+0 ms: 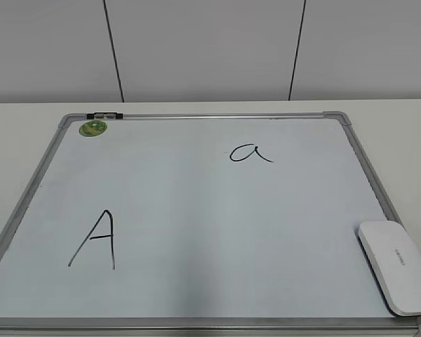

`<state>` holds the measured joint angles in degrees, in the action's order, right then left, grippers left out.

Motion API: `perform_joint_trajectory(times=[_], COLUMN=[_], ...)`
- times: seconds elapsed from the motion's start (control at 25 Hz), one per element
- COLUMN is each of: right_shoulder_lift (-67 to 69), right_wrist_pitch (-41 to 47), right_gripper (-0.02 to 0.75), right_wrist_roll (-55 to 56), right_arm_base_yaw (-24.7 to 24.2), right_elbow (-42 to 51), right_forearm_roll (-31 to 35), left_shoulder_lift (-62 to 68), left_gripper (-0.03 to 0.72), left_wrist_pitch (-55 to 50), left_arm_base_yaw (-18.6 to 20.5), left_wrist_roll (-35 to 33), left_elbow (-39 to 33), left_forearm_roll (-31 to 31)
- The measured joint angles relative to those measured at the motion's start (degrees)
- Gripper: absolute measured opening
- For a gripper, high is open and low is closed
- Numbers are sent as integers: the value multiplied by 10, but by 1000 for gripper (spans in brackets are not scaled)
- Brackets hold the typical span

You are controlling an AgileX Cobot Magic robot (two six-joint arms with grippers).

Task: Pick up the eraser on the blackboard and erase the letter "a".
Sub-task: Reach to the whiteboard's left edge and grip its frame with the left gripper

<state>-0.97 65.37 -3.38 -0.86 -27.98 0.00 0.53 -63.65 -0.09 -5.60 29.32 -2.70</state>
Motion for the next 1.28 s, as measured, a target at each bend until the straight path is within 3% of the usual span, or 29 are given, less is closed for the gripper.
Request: perform_joint_trajectory(times=[0.36,0.44,0.48,0.96,1.28], right_shoulder_lift=[0,0,0,0,0], right_wrist_pitch=[0,0,0,0,0], right_gripper=[587,587,587,587,587], right_wrist_roll=[0,0,0,0,0], right_arm_base_yaw=[0,0,0,0,0], right_elbow=[0,0,0,0,0], right_forearm_roll=[0,0,0,0,0], left_shoulder_lift=[0,0,0,38,204], left_gripper=[239,270,321,533,587], left_wrist_pitch=[0,0,1,51,147], left_arm_base_yaw=[0,0,0,0,-4], left_wrist_roll=[0,0,0,0,0], left_elbow=[0,0,0,40,40], left_forearm_roll=[0,0,0,0,0])
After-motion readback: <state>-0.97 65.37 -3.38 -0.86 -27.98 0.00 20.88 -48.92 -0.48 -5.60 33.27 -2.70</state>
